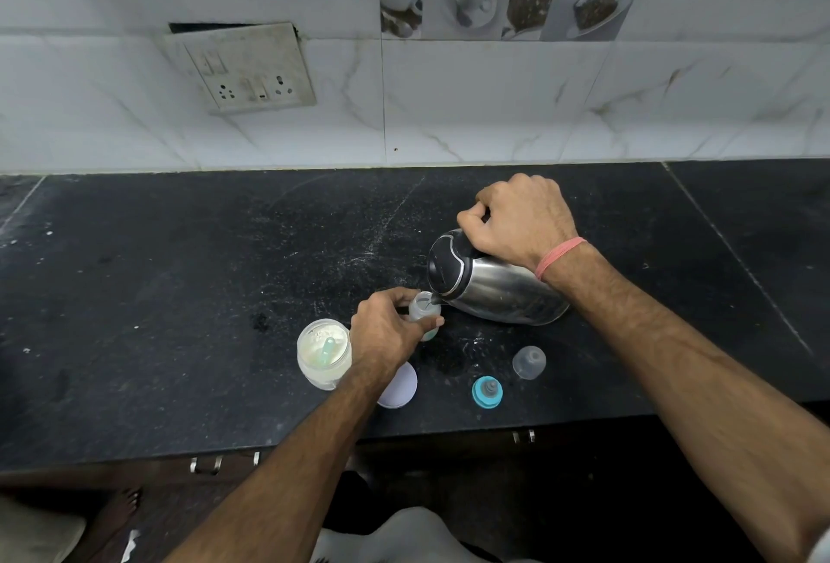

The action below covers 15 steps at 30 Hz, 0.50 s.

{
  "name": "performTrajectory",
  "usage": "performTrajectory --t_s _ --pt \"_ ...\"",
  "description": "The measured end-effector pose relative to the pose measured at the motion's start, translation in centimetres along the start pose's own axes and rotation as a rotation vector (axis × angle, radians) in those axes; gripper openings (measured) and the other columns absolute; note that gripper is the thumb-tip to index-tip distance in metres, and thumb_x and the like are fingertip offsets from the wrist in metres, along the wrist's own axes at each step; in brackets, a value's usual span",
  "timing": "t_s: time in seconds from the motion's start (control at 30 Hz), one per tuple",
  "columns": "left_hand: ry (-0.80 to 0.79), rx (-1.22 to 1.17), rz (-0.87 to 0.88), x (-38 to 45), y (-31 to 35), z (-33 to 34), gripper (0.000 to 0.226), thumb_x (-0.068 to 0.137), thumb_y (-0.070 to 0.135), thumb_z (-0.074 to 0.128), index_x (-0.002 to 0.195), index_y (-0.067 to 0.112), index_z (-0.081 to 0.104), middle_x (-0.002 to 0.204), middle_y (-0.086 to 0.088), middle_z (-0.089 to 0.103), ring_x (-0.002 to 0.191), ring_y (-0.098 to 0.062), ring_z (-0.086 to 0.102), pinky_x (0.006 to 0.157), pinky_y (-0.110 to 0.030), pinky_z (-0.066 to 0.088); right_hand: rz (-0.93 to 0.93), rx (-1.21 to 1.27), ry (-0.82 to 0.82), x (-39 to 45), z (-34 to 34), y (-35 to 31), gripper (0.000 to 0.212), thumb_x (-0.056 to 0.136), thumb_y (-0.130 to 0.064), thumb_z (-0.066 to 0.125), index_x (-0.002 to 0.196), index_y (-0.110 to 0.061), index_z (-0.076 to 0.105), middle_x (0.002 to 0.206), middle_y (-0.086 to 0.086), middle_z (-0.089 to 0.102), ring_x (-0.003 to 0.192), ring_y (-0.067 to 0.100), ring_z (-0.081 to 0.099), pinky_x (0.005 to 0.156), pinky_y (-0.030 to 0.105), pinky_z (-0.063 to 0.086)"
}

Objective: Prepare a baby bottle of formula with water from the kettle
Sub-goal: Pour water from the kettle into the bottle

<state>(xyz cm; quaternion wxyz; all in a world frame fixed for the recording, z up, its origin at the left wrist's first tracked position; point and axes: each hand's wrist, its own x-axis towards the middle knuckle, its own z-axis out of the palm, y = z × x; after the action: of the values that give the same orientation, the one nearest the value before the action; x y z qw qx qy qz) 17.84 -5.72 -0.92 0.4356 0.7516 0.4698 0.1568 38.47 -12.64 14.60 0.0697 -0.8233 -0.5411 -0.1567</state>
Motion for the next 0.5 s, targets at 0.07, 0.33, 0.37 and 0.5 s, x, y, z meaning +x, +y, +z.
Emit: performTrajectory --t_s 0.07,0.33,0.37,0.5 --pt "-0.003 -0.003 -0.003 -0.01 0.0 -0.03 0.048 0.069 0.056 0.105 0.11 0.042 0.085 0.093 0.024 0.082 0.085 0.005 0.077 0.088 -0.038 0.066 -0.006 -0.001 0.002 0.02 -0.01 0.0 0.039 0.086 -0.044 0.035 0.058 -0.021 0.051 0.051 -0.004 0.039 0.056 0.028 0.05 0.064 0.035 0.04" --pt "-0.003 -0.01 0.008 -0.07 0.06 -0.05 0.048 0.069 0.055 0.105 0.11 0.042 0.085 0.1 0.026 0.082 0.09 0.004 0.077 0.091 -0.037 0.066 -0.022 -0.016 -0.001 0.04 -0.11 -0.11 0.035 0.085 -0.043 0.035 0.055 -0.025 0.037 0.049 -0.006 0.036 0.055 0.027 0.046 0.065 0.035 0.036" --pt "-0.004 -0.009 0.008 -0.07 0.06 -0.05 0.048 0.069 0.055 0.105 0.111 0.042 0.085 0.1 0.026 0.082 0.09 0.004 0.077 0.091 -0.037 0.066 -0.023 -0.014 -0.002 0.06 -0.1 -0.1 0.035 0.085 -0.043 0.035 0.055 -0.025 0.037 0.049 -0.006 0.036 0.055 0.027 0.046 0.065 0.034 0.036" --pt "-0.002 -0.001 0.011 -0.16 0.2 -0.19 0.049 0.071 0.053 0.105 0.113 0.041 0.085 0.102 0.024 0.082 0.089 0.005 0.076 0.089 -0.033 0.065 -0.018 -0.004 -0.007 0.17 -0.1 -0.1 0.036 0.085 -0.045 0.033 0.055 -0.026 0.036 0.05 -0.004 0.039 0.056 0.028 0.05 0.064 0.035 0.043"
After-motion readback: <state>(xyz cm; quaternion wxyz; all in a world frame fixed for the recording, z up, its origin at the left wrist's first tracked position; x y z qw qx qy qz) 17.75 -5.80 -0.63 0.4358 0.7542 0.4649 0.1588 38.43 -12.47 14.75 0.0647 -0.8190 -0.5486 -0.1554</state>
